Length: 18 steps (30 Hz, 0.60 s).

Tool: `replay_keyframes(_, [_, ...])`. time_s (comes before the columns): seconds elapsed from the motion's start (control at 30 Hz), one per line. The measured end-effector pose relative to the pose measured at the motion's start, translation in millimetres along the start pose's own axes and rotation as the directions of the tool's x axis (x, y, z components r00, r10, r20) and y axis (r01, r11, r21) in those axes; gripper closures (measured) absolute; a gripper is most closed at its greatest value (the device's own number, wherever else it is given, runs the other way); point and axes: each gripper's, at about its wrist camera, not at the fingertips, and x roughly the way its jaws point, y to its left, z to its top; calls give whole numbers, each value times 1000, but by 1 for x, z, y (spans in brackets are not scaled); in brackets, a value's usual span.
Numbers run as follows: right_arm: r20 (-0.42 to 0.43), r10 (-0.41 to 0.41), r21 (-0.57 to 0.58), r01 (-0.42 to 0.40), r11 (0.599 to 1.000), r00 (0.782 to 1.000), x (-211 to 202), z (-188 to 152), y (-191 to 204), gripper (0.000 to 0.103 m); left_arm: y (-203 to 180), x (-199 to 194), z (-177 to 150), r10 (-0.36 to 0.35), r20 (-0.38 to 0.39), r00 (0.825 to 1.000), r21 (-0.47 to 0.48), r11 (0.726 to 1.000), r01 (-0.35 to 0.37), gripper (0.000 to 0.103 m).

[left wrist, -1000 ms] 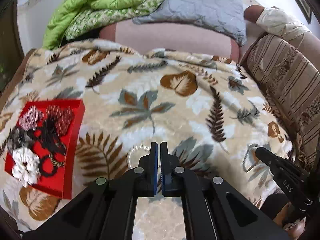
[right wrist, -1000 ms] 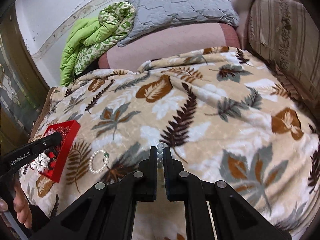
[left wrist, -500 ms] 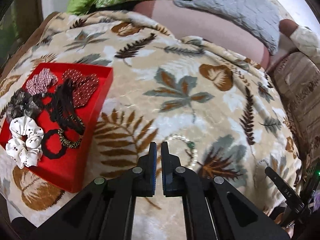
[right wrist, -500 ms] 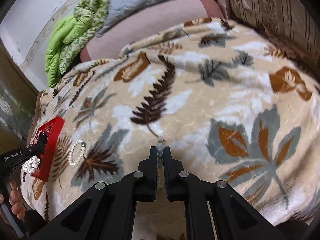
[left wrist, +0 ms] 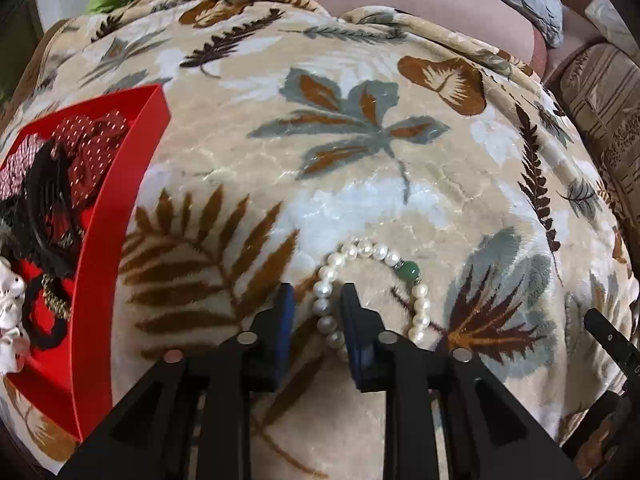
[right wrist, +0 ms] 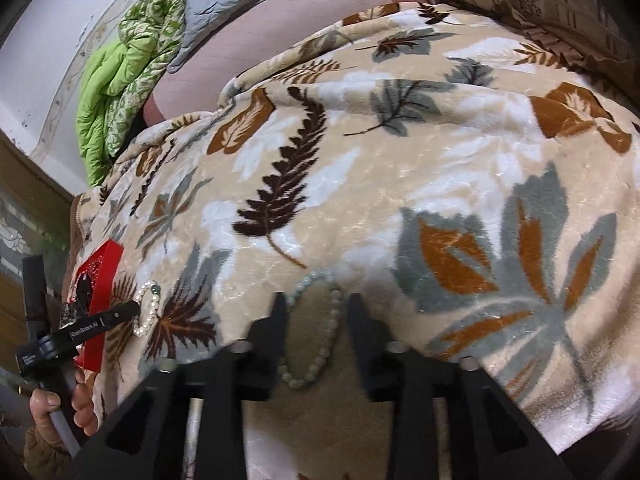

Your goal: Organize jewelry

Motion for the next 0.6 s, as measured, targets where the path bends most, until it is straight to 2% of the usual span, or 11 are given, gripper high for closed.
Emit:
replay_keyframes(0.03, [-9, -7, -16, 7, 1000, 1000, 3, 0, 3, 61, -3, 1, 1, 0, 1, 1000, 12, 1000, 0, 68])
replay_keyframes(0.07, [-15, -15, -34, 14, 999, 1000, 6, -1, 7, 61, -7, 1, 1, 1, 0, 1000, 27, 1000, -1, 65])
replay_keyframes(0.17, [-20, -63, -95, 61, 994, 998, 14, -3, 15, 61, -20, 6, -1, 58, 21, 998, 74, 996, -59, 65])
replay_keyframes(0.2, [-15, -79, -116, 77, 990, 997, 17, -3, 18, 61, -25, 6, -3, 86, 35, 996, 94, 992, -89, 69])
replay_keyframes(0.23, [-13, -94, -137, 91, 986, 995, 19, -3, 21, 61, -32, 4, -6, 102, 50, 993, 117, 987, -108, 87])
replay_keyframes(0.27, [-8, -110, -156, 107, 982, 994, 21, -4, 23, 64, -35, 2, -8, 115, 55, 992, 131, 984, -121, 93])
replay_keyframes(0.3, [-2, -129, -179, 126, 976, 992, 23, -5, 26, 72, -39, 0, -10, 122, 57, 991, 144, 981, -129, 94])
replay_keyframes(0.33, [6, -143, -205, 142, 968, 990, 24, -6, 29, 77, -40, -5, -11, 113, 62, 992, 143, 982, -121, 94])
replay_keyframes(0.4, [7, -122, -221, 121, 968, 992, 23, -7, 33, 94, -38, -16, -13, 91, 74, 993, 128, 987, -100, 94])
replay_keyframes(0.6, [72, -74, -226, 89, 970, 995, 3, -9, 41, 96, -18, -60, -20, 36, 110, 993, 54, 998, -42, 94])
